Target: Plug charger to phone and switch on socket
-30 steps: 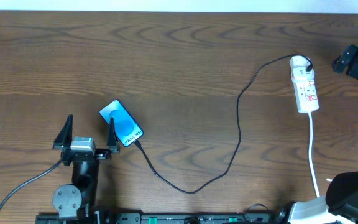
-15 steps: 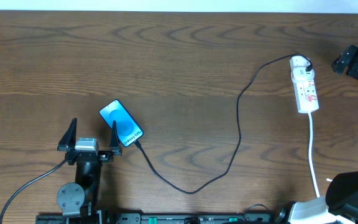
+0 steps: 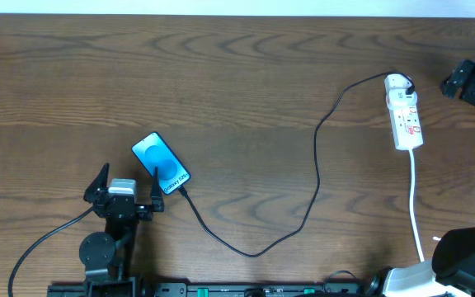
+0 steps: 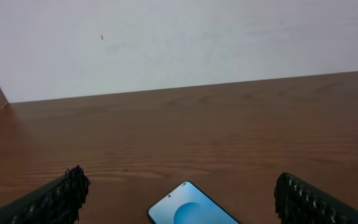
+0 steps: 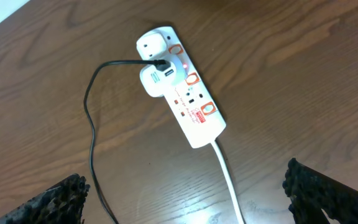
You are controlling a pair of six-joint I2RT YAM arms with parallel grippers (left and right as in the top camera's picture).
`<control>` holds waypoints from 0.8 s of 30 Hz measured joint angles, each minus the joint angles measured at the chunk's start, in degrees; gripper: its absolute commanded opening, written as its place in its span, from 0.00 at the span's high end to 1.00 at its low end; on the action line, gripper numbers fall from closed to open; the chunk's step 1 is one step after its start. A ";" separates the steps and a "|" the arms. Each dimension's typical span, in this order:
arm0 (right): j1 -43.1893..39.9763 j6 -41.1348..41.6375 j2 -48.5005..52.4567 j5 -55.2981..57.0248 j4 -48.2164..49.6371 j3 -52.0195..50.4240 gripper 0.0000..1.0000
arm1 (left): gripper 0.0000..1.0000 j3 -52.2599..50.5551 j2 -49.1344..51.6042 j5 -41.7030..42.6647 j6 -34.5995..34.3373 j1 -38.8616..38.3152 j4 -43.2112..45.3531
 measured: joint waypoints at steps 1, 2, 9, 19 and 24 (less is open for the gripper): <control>0.00 0.00 0.00 0.02 -0.02 0.00 0.01 | 0.02 0.09 0.00 -0.20 0.26 0.00 -0.44; 0.00 0.00 0.00 0.02 0.00 0.00 0.01 | 0.02 0.20 0.00 -0.42 0.68 0.00 -0.79; 0.00 0.00 0.00 0.02 0.00 0.00 0.01 | 0.02 0.35 0.00 -1.05 1.84 0.00 -1.16; 0.00 0.00 0.00 0.02 -0.02 0.00 0.01 | 0.02 0.39 0.00 -1.09 2.49 0.00 -1.18; 0.00 0.00 0.00 0.02 -0.02 0.00 0.01 | 0.02 0.39 0.00 -1.22 2.49 0.00 -1.20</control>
